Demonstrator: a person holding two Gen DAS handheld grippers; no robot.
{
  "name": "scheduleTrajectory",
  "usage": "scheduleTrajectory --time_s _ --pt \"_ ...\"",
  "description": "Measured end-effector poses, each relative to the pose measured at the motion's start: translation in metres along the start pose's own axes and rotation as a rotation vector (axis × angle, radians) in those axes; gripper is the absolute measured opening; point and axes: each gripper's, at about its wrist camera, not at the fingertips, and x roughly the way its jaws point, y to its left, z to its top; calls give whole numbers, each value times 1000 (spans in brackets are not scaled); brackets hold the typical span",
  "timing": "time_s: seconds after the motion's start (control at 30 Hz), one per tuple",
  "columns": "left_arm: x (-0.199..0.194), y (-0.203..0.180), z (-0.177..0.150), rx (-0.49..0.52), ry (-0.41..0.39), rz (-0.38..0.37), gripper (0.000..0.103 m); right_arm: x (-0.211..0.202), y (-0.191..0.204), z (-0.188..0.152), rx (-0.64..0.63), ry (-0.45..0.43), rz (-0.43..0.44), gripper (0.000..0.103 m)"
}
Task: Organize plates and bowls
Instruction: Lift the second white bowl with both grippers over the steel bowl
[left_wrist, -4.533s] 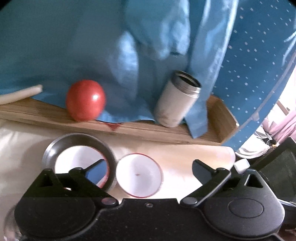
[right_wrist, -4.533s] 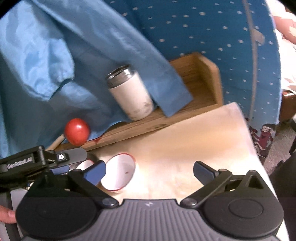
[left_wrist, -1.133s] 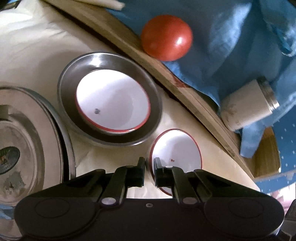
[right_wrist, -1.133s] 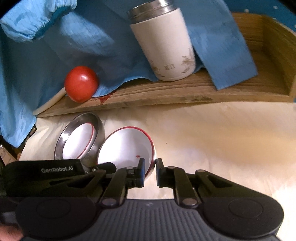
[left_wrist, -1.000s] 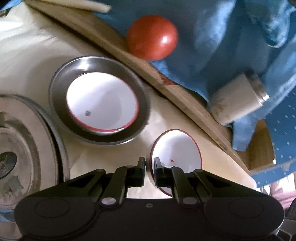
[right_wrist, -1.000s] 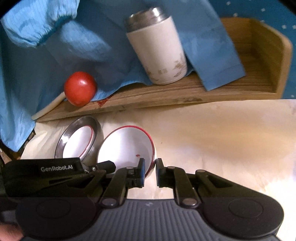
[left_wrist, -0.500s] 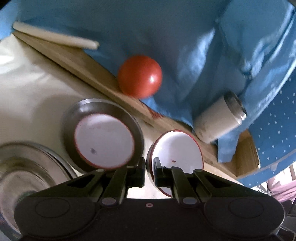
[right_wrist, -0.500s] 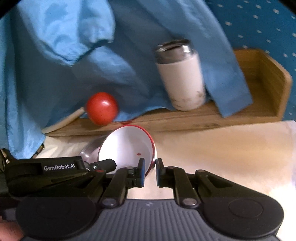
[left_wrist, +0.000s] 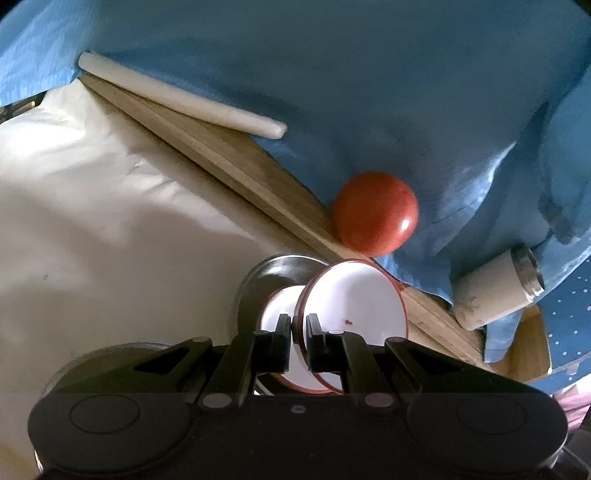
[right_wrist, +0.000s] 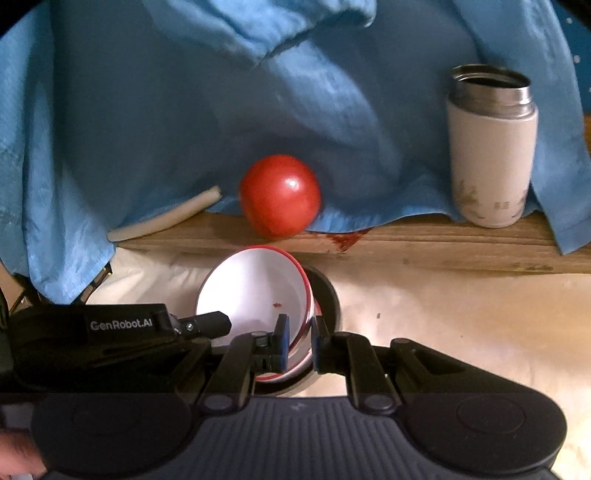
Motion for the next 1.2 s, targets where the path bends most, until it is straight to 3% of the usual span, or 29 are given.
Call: scheduleTrajectory --time_s 0.6,1.2 --pt "15 9 3 15 73 23 8 14 0 0 6 54 -31 14" --pt "14 9 5 9 69 41 11 15 1 -1 -3 59 -20 17"
